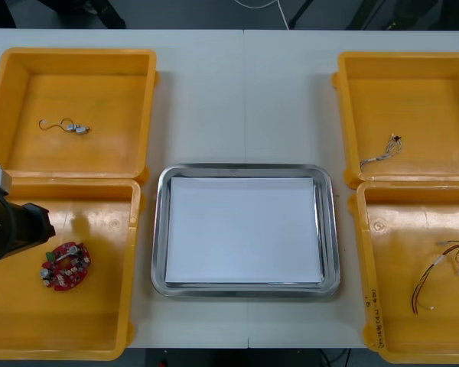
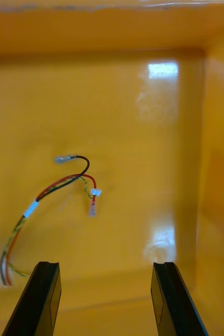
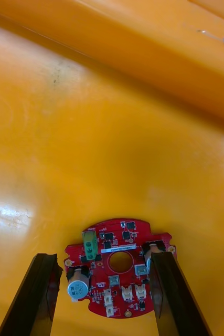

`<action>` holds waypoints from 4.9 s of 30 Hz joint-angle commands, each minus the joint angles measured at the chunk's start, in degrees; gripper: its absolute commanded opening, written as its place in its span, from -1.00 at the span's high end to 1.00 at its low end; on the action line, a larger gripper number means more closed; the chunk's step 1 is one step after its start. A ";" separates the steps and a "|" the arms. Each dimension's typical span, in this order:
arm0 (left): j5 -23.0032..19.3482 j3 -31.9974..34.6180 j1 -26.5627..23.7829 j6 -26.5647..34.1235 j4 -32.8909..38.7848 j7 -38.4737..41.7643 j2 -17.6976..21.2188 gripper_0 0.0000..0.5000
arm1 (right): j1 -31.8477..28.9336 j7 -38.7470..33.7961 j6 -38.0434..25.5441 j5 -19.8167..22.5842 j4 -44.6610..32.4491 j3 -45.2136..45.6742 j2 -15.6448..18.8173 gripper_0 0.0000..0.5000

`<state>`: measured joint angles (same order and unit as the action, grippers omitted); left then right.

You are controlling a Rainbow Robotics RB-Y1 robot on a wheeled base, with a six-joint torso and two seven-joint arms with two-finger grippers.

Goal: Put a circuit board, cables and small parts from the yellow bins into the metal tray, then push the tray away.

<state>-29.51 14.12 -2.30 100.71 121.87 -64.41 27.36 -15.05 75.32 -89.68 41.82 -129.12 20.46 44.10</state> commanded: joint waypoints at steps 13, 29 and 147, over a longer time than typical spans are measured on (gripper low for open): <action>1.47 -2.34 7.93 -7.98 0.38 5.09 -0.73 -1.00 | 7.41 -25.14 -6.30 2.39 -3.86 2.21 -0.24 -1.00; 2.00 -4.80 8.28 -12.99 -3.57 4.74 -0.73 -1.00 | 8.55 -40.08 -6.03 -1.57 -3.86 -1.13 -0.95 -1.00; -7.76 -22.73 -22.66 9.29 8.56 1.22 4.98 0.99 | 3.63 -44.03 15.59 -14.40 13.10 -15.63 -10.18 1.00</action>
<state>-36.69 -6.37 -21.34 109.58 129.12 -64.45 31.97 -11.87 32.55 -75.28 27.92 -116.62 5.73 34.54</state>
